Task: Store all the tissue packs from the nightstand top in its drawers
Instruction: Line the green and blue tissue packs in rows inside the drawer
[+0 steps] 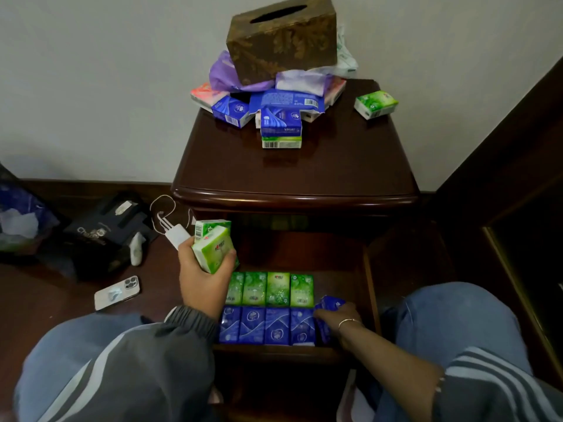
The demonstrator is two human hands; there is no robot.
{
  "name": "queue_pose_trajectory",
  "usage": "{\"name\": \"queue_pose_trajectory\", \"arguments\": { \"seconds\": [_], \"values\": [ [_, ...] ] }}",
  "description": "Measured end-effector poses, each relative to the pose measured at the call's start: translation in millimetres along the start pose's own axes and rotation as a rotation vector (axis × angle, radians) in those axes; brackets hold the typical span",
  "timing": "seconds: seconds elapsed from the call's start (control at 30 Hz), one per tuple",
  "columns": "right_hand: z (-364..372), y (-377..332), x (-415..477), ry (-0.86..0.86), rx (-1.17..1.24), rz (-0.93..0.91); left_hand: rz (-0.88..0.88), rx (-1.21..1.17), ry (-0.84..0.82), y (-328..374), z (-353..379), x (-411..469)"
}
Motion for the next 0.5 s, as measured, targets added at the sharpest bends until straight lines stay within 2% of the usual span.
{"name": "queue_pose_trajectory", "arguments": {
  "seconds": [0.13,0.23,0.37,0.5],
  "values": [
    [7.6,7.3,5.4,0.015,0.055,0.073,-0.053,0.010,-0.018,-8.3,1.1,5.5],
    [14.8,8.4,7.0,-0.127,0.147,0.148,-0.082,0.018,-0.021,-10.6,-1.1,10.7],
    [13.9,0.8,3.0,-0.303,-0.004,0.146,-0.126,0.018,-0.013,-11.6,-4.6,14.9],
    [12.0,-3.5,4.7,-0.347,-0.125,0.086,-0.138,0.027,-0.016,-9.3,-3.0,15.4]
  ]
}}
Point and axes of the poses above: each hand's wrist, its own x-axis towards the middle knuckle, its own z-axis out of the palm, y = z × x, the point moved 6 cm from there along x, towards the middle knuckle, and after that the axes turned 12 degrees about -x, right-handed, at the moved point
